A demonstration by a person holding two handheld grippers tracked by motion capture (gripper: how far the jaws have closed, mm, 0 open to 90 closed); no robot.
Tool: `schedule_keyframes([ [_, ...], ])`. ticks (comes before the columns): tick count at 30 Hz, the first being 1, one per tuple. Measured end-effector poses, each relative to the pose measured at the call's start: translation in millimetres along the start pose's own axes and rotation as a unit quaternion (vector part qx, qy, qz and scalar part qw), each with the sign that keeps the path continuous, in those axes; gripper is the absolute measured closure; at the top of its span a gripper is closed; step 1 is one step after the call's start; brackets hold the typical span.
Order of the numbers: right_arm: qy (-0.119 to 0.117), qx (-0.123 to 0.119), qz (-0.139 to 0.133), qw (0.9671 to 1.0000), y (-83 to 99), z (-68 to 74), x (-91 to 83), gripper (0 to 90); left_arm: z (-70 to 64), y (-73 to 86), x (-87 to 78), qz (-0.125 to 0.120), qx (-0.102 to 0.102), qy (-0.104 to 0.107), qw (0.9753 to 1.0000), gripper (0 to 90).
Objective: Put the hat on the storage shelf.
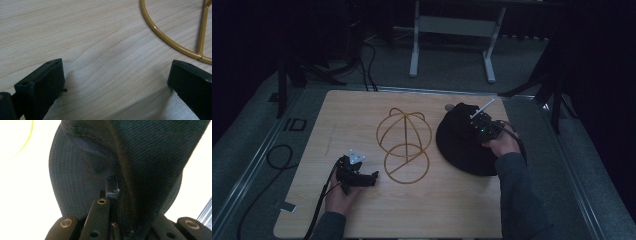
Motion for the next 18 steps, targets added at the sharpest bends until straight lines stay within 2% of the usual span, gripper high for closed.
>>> schedule_keyframes([
  [13, 0.005, -0.031, -0.017, 0.9994, -18.1, 5.6, -20.4, 87.9, -0.2, 0.0, 0.2, -0.001, -0.002, 0.0, 1.0, 1.3],
  [18, 0.007, -0.035, -0.027, 0.999, -23.0, 5.6, -28.8, 87.9, -0.1, -0.1, 0.2, -0.001, -0.001, 0.0, 1.0, 1.3],
])
Point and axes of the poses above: each handheld gripper's, and its own axes: x roughly forward along the jaws, y roughly out of its underside, z roughly to its left, the point moved 3 cm from there along x, roughly forward along the jaws, and after that the axes turned 7 degrees about y, right-handed, at the moved point
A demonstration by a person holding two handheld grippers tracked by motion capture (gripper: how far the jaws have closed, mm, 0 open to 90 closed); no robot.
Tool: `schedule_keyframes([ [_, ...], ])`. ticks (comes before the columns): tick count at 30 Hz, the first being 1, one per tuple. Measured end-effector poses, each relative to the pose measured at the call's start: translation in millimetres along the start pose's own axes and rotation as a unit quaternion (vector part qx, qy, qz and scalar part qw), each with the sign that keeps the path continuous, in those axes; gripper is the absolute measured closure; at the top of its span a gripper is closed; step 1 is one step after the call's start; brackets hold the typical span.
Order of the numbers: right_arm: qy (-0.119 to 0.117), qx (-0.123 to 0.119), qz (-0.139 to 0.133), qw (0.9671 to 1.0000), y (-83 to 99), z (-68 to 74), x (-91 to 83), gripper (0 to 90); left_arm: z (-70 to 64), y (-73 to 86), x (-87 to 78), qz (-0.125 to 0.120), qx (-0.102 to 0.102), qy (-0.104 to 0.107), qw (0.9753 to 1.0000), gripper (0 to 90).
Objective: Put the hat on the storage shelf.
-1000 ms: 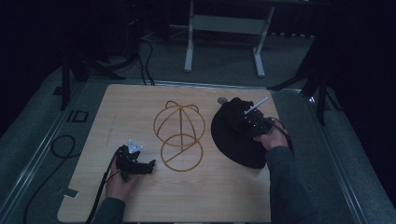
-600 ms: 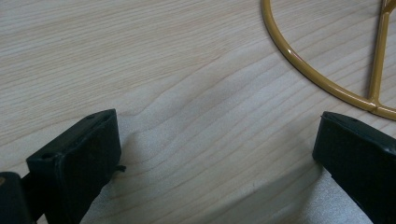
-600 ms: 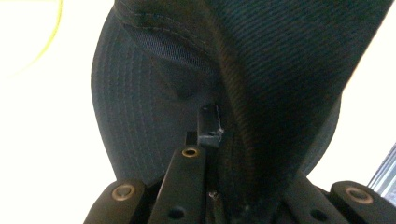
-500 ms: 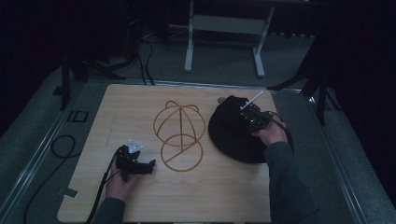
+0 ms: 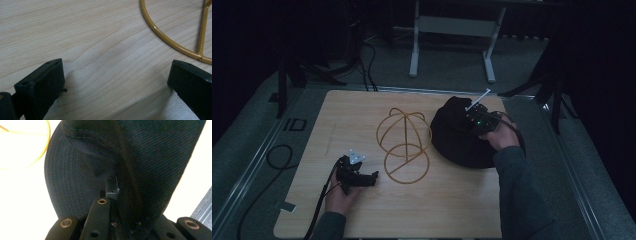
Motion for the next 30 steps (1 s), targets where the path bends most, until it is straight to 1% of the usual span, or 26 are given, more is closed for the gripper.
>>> schedule_keyframes([
  [3, 0.002, -0.002, -0.008, 1.0, -2.0, -0.5, -4.1, 87.9, 0.1, 0.0, -0.1, 0.001, 0.0, 0.0, 1.0, 1.3],
  [8, -0.015, 0.0, -0.021, 0.9997, -5.4, 0.5, -10.9, 87.9, 0.0, 0.0, -0.1, 0.0, 0.0, 0.0, 1.0, 1.2],
  [13, -0.023, 0.001, -0.035, 0.9991, -8.3, -0.2, -17.8, 87.9, 0.0, 0.0, 0.0, 0.0, 0.0, 0.0, 1.0, 1.3],
  [21, -0.027, 0.002, -0.049, 0.9984, -11.1, -4.6, -31.3, 87.8, 0.1, -0.1, -0.1, 0.001, 0.0, 0.0, 1.0, 1.3],
  [26, -0.033, 0.009, -0.061, 0.9976, -11.1, -8.0, -39.8, 87.9, 0.0, -0.2, -0.1, 0.002, 0.0, 0.001, 1.0, 1.3],
  [30, -0.029, 0.008, -0.063, 0.9976, -10.5, -10.1, -45.8, 87.9, 0.0, -0.2, -0.1, 0.002, 0.0, 0.001, 1.0, 1.3],
])
Point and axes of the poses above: each handheld gripper's, and its own axes: x roughly forward along the jaws, y roughly out of its underside, z roughly to its left, the point moved 3 cm from there along x, roughly forward along the jaws, and after that the axes turned 7 degrees about y, right-handed, at the moved point
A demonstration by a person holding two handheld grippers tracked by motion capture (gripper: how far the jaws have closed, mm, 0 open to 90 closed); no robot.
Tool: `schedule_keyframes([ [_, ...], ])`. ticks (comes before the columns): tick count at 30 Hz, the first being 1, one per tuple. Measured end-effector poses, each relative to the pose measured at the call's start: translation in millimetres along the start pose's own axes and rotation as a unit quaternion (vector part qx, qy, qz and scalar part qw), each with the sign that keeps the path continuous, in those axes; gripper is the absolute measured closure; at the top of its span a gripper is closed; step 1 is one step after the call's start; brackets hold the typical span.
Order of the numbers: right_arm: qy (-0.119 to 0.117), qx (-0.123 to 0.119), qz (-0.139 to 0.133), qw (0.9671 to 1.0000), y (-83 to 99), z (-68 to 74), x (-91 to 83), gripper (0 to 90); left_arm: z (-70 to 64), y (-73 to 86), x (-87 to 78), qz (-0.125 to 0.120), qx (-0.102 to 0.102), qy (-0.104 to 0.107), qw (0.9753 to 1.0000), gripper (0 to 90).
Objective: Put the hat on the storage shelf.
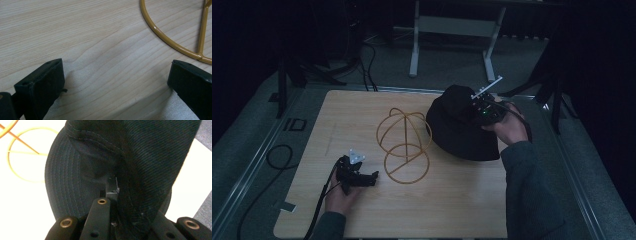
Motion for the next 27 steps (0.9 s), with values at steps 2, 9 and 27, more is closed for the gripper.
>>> schedule_keyframes([
  [2, 0.0, -0.001, -0.005, 1.0, -0.4, -0.7, -3.5, 87.9, 0.0, 0.0, 0.0, 0.0, 0.0, 0.0, 1.0, 1.3],
  [9, -0.006, -0.002, -0.024, 0.9997, -2.7, 1.1, -15.8, 88.0, 0.1, 0.0, 0.1, -0.001, 0.001, -0.001, 1.0, 1.2],
  [27, -0.023, 0.012, -0.066, 0.9975, 2.1, -8.2, -36.4, 87.9, 0.2, 0.0, 0.1, -0.001, 0.001, -0.001, 1.0, 1.3],
])
Point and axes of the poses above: each handheld gripper's, and its own axes: x roughly forward along the jaws, y roughly out of its underside, z roughly to its left, the point moved 3 cm from there along x, roughly forward along the jaws, and after that the axes turned 7 degrees about y, right-handed, at the moved point
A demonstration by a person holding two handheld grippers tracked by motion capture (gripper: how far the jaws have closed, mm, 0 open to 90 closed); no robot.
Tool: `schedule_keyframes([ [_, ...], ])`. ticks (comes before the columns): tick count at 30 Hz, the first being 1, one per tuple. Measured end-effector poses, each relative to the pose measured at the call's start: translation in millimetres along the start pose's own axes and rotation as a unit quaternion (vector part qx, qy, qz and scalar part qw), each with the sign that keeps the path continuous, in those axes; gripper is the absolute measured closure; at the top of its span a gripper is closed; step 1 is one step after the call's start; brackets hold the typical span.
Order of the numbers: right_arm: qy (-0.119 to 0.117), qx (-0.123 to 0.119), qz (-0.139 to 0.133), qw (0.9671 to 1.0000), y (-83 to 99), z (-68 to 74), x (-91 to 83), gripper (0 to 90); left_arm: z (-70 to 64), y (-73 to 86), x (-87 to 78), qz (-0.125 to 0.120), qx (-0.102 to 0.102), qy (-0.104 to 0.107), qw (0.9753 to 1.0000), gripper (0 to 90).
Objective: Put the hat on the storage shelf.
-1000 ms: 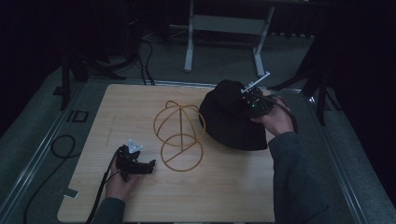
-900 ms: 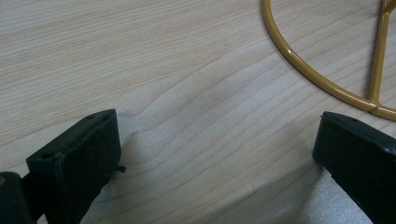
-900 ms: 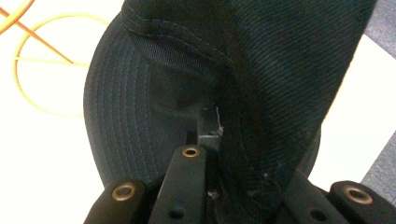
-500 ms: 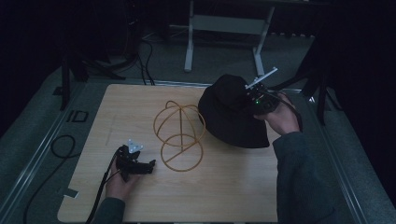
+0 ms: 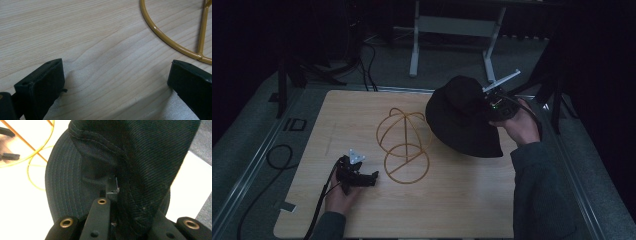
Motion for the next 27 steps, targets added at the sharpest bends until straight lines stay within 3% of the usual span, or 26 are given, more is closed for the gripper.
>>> schedule_keyframes([
  [27, -0.004, -0.011, -0.042, 0.9991, -11.2, 4.0, -28.0, 88.0, 0.0, -0.1, 0.0, 0.001, 0.001, 0.0, 1.0, 1.3],
])
Point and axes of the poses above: each handheld gripper's, and its own axes: x roughly forward along the jaws, y roughly out of its underside, z roughly to its left, the point moved 3 cm from there along x, roughly forward along the jaws, and after that the axes turned 7 degrees about y, right-handed, at the moved point
